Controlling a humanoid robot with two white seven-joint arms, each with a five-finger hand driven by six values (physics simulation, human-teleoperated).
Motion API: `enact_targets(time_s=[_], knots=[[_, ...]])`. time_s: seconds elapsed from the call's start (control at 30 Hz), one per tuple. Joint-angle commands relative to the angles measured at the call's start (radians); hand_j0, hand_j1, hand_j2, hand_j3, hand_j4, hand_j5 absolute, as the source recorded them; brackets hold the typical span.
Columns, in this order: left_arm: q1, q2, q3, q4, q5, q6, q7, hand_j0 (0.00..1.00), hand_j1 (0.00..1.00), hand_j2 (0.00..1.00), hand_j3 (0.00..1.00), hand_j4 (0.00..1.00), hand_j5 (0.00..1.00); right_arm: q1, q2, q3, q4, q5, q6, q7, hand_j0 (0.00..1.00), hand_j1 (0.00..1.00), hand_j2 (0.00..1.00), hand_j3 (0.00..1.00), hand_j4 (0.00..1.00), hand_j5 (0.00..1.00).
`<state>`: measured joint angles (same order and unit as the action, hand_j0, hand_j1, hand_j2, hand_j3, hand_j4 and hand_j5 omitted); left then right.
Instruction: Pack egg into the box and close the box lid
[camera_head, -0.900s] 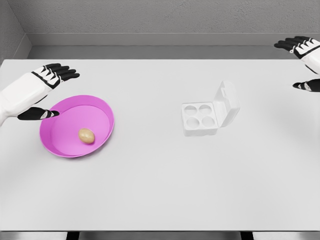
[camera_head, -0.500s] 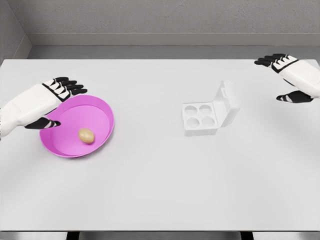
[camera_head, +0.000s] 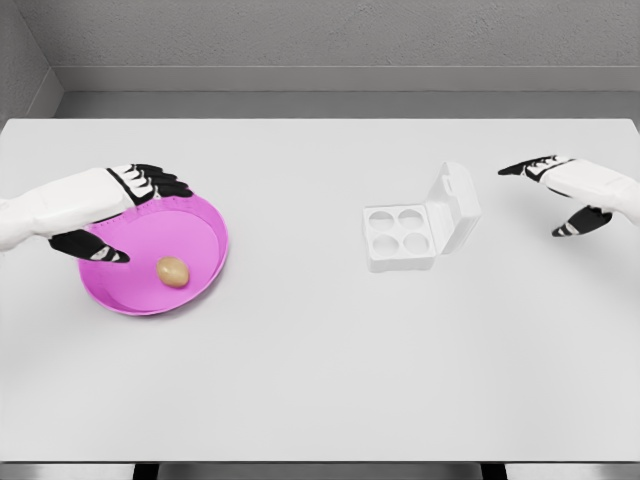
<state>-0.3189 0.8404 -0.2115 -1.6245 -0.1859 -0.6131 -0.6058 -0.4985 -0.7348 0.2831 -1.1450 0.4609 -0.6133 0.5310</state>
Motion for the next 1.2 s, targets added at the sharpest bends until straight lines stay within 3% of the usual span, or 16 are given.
enact_targets(time_s=[0.0, 0.07, 0.27, 0.37, 0.43, 0.53, 0.63, 0.7, 1.17], knots=[[-0.009, 0.012, -0.066, 0.023, 0.039, 0.002, -0.005, 1.0, 1.0, 1.0, 1.0, 1.0, 1.0, 0.0, 0.0, -0.001, 0.004, -0.007, 0.002, 0.021, 1.0, 1.0, 1.0, 1.0, 1.0, 1.0], [-0.077, 0.017, -0.18, 0.032, 0.04, 0.002, -0.005, 1.0, 1.0, 1.0, 1.0, 1.0, 1.0, -0.002, 0.002, -0.001, 0.001, -0.007, 0.002, 0.021, 1.0, 1.0, 1.0, 1.0, 1.0, 1.0], [-0.091, 0.062, -0.278, 0.038, 0.036, 0.016, -0.005, 0.98, 0.98, 0.98, 0.98, 0.98, 0.98, -0.006, 0.005, -0.001, 0.004, -0.005, 0.002, 0.021, 1.0, 1.0, 1.0, 1.0, 1.0, 1.0], [-0.1, 0.077, -0.279, 0.044, 0.037, 0.021, -0.005, 0.97, 0.97, 0.97, 0.97, 0.97, 0.97, -0.008, 0.003, -0.002, 0.005, -0.005, 0.002, 0.023, 1.0, 1.0, 1.0, 1.0, 1.0, 1.0], [-0.103, 0.077, -0.279, 0.087, 0.037, 0.023, -0.005, 0.87, 0.87, 0.87, 0.87, 0.87, 0.87, -0.008, 0.005, -0.004, 0.024, -0.007, 0.002, 0.023, 1.0, 1.0, 1.0, 1.0, 1.0, 1.0], [-0.104, 0.077, -0.272, 0.103, 0.105, 0.023, -0.005, 0.87, 0.87, 0.87, 0.87, 0.87, 0.87, -0.008, 0.009, -0.004, 0.027, -0.007, 0.002, 0.023, 1.0, 1.0, 1.0, 1.0, 1.0, 1.0], [-0.115, 0.065, -0.279, 0.155, 0.108, 0.052, -0.005, 0.86, 0.86, 0.86, 0.86, 0.86, 0.86, -0.015, 0.003, -0.002, 0.03, -0.005, 0.002, 0.024, 1.0, 1.0, 1.0, 1.0, 1.0, 1.0], [-0.114, 0.062, -0.282, 0.15, 0.103, 0.112, -0.005, 0.86, 0.86, 0.86, 0.86, 0.86, 0.86, -0.015, 0.002, -0.001, 0.031, -0.007, 0.002, 0.023, 1.0, 1.0, 1.0, 1.0, 1.0, 1.0], [-0.112, 0.046, -0.335, 0.132, 0.08, 0.158, -0.005, 0.82, 0.82, 0.82, 0.82, 0.82, 0.82, -0.012, 0.005, 0.005, 0.019, -0.004, 0.002, 0.024, 1.0, 1.0, 1.0, 1.0, 1.0, 1.0]])
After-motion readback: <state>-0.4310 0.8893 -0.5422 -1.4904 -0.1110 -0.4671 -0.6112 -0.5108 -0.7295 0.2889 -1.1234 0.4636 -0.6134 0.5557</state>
